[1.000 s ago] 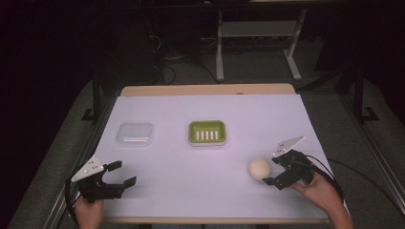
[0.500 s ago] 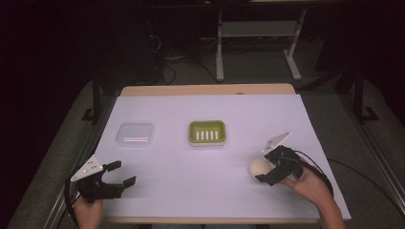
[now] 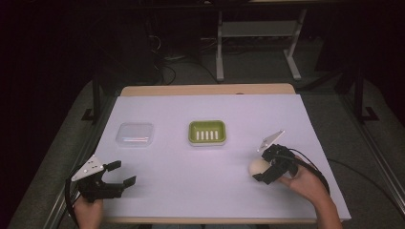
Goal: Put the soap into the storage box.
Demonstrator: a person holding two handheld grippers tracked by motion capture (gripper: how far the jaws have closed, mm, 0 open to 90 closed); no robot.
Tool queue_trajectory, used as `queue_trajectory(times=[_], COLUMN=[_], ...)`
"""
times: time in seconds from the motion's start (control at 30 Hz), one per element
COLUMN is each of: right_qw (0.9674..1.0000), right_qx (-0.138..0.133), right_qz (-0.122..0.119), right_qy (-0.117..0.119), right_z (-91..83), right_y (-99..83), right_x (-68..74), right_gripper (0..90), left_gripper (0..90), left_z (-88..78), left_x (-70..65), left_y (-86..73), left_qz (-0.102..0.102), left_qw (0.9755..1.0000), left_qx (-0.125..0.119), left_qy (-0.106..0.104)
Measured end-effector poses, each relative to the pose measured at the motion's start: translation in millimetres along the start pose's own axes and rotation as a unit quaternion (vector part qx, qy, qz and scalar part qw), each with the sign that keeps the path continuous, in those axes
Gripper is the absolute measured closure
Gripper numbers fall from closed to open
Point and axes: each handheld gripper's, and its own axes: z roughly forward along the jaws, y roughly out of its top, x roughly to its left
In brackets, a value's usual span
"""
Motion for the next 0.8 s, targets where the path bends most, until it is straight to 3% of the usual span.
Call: queue_trajectory(times=[0.8], right_qw=[0.9994], right_qx=[0.034], right_qz=[0.003], right_qy=[-0.005], right_z=[12.6], right_y=[4.2], right_x=[-2.4], right_gripper=[15.2], left_gripper=[13.0], left_z=[-0.2], left_x=[0.4], left_y=[-0.3], left_qz=[0.001], left_qw=[1.0], left_qx=[-0.002], left_qy=[-0.003])
